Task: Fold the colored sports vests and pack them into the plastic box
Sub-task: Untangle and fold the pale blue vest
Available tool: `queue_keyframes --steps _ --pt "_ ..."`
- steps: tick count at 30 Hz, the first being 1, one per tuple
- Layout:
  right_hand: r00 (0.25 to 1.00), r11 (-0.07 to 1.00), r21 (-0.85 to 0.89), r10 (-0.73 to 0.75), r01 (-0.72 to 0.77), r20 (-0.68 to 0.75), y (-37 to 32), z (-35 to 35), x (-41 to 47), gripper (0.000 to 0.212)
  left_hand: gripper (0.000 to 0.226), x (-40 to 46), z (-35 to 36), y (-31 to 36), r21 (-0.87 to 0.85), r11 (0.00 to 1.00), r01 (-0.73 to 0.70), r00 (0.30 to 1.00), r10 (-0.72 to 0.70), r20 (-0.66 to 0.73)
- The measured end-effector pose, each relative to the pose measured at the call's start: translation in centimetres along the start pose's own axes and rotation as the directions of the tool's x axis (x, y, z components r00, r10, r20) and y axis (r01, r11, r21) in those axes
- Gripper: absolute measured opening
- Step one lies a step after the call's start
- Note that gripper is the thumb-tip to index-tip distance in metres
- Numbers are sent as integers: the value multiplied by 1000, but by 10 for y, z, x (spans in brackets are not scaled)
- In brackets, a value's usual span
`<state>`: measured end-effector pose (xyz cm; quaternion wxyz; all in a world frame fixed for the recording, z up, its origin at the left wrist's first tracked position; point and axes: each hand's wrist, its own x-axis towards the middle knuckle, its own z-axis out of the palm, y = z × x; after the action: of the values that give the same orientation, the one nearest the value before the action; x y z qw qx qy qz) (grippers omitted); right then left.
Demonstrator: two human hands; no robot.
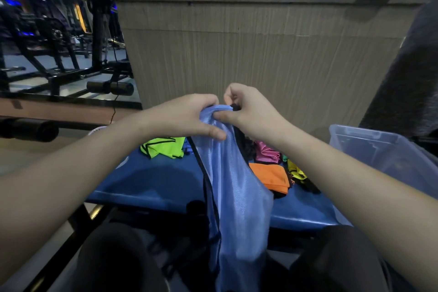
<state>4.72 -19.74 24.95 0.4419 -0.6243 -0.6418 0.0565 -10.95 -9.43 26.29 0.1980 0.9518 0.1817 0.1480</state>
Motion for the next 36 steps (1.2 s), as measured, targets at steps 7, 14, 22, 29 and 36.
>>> queue_keyframes --steps 7,14,22,29,36 --pt "952 962 198 127 -186 277 17 6 -23 40 10 4 -19 0 20 1000 -5 999 6 -31" --pt "910 980 -65 198 -187 365 55 39 -54 50 6 6 -35 3 39 999 -9 1000 9 -12" --pt "996 996 -3 -89 89 29 68 44 -72 70 9 0 -52 -9 21 1000 2 999 -2 -42" --pt "978 985 -92 -132 149 163 73 49 -70 72 36 -1 -50 -9 -80 996 49 999 -47 28" --pt "940 961 -210 -103 178 326 68 54 -68 23 18 1 -42 -15 -16 1000 3 1000 -3 14"
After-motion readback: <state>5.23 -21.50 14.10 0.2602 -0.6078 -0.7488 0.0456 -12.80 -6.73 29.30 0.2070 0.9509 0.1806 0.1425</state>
